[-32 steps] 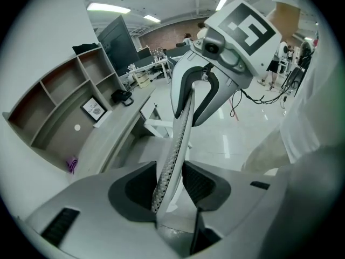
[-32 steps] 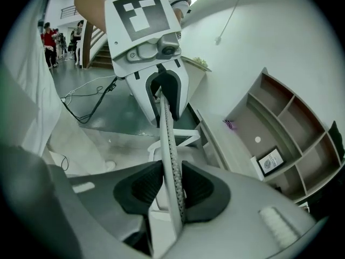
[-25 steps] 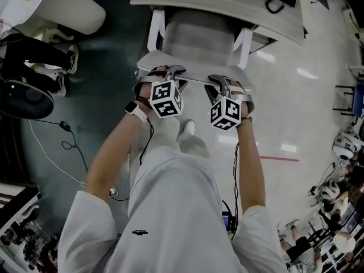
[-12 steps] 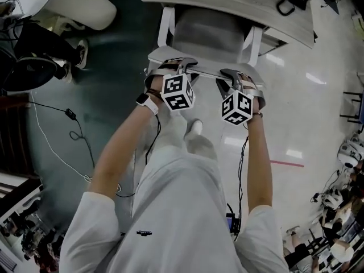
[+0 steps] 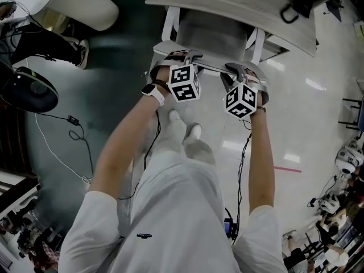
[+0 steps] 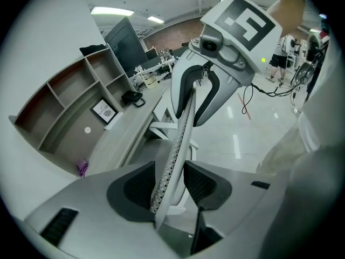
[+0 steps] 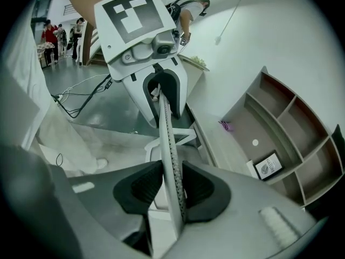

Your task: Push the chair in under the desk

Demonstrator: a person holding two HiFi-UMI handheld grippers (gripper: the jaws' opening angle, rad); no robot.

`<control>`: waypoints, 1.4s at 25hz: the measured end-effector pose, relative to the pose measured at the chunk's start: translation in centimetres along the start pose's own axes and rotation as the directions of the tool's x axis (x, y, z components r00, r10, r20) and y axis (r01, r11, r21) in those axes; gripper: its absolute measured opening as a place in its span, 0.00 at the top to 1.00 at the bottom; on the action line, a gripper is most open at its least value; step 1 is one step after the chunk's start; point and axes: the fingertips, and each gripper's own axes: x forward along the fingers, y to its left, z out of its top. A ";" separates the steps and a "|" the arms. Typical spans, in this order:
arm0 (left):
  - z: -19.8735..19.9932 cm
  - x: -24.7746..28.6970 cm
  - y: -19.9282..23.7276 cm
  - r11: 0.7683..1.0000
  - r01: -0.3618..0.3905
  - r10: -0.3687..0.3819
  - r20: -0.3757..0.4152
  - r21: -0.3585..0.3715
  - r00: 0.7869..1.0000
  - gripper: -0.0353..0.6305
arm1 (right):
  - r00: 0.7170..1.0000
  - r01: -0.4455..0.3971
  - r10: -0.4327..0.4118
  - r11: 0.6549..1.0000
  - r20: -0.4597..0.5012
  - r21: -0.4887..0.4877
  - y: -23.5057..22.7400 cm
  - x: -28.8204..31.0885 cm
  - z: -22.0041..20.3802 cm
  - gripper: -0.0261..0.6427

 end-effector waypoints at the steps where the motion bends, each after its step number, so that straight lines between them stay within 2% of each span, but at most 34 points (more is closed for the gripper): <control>1: 0.1 0.3 0.6 1.000 -0.001 0.001 0.000 0.000 1.000 0.69 | 1.000 0.001 -0.001 1.000 -0.001 0.000 -0.6 0.3 0.0 0.78; 23: 3.1 6.8 13.1 0.999 -0.037 0.037 0.013 0.003 0.999 0.68 | 0.997 0.049 -0.050 0.999 -0.054 -0.024 -13.7 6.8 -1.5 0.77; 30: 3.6 7.8 15.1 0.999 -0.045 0.045 0.020 0.016 0.999 0.68 | 0.996 0.064 -0.067 0.996 -0.056 -0.059 -15.9 7.9 -1.7 0.77; 35: 3.5 7.8 15.0 0.998 -0.065 0.064 0.024 0.024 0.998 0.68 | 0.992 0.109 -0.114 0.990 -0.060 -0.088 -15.7 8.0 -1.9 0.76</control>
